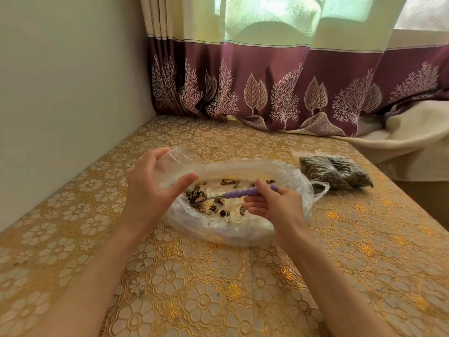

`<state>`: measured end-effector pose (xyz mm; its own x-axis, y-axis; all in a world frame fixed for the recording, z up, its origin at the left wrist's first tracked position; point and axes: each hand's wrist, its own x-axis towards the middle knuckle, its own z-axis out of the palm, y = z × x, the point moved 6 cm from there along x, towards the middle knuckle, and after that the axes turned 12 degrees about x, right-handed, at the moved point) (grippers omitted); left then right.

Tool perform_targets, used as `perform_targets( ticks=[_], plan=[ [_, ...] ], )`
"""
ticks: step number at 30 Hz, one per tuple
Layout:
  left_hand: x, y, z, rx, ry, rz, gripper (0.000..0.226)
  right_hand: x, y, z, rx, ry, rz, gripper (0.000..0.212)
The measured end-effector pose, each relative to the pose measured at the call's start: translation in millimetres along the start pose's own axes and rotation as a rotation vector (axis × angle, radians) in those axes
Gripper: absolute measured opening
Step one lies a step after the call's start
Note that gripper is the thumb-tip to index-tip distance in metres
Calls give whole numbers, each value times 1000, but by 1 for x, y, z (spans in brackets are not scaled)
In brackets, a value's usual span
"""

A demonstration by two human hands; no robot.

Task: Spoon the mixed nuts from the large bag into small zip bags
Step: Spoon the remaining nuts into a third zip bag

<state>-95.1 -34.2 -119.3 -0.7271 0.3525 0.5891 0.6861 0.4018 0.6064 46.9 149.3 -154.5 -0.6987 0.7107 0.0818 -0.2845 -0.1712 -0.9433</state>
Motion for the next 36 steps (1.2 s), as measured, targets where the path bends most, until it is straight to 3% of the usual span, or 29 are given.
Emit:
perform_targets(
  ticks=[4, 8, 15, 19, 29, 36],
  plan=[
    [1, -3, 1, 8, -23, -20, 72, 4, 0, -11, 44, 82, 28, 31],
    [3, -10, 2, 31, -87, -65, 79, 3, -8, -18, 104, 117, -22, 34],
    [-2, -5, 21, 118, -201, -13, 77, -2, -35, -27, 133, 197, -292, 29],
    [-4, 1, 26, 122, -192, -3, 94, -8, -44, -19, 125, 142, -382, 27],
    [-7, 1, 28, -33, -216, -42, 93, -21, -41, 19, 47, -172, -442, 9],
    [-9, 11, 19, -75, -130, -8, 73, -13, -38, 8, 155, -122, -386, 12]
  ],
)
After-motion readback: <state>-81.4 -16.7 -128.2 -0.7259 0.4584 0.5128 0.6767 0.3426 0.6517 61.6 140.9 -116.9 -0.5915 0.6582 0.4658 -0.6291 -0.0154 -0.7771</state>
